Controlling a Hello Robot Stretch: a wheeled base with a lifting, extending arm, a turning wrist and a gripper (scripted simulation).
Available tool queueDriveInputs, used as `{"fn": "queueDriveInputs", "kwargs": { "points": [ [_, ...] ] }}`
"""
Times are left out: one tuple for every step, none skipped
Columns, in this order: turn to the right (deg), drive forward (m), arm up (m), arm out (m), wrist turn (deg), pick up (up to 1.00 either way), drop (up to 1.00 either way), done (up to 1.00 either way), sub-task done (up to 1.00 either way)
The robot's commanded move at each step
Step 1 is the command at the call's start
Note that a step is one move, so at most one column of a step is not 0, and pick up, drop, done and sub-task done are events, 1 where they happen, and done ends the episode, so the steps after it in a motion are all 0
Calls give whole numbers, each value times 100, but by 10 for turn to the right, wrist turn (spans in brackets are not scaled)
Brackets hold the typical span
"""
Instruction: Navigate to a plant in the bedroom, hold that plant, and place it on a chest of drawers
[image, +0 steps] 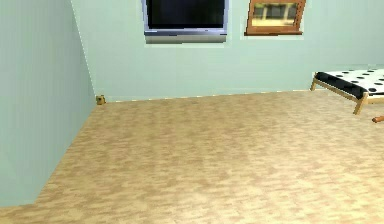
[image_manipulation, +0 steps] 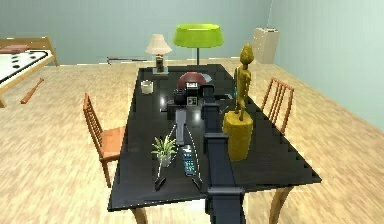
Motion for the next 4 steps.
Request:
{"fn": "queueDriveInputs", "kwargs": {
  "points": [
    [0,0,0,0,450,0,0,0,0],
    [0,0,0,0,450,0,0,0,0],
    [0,0,0,0,450,0,0,0,0],
    [0,0,-30,0,0,0,0,0,0]
  ]
}}
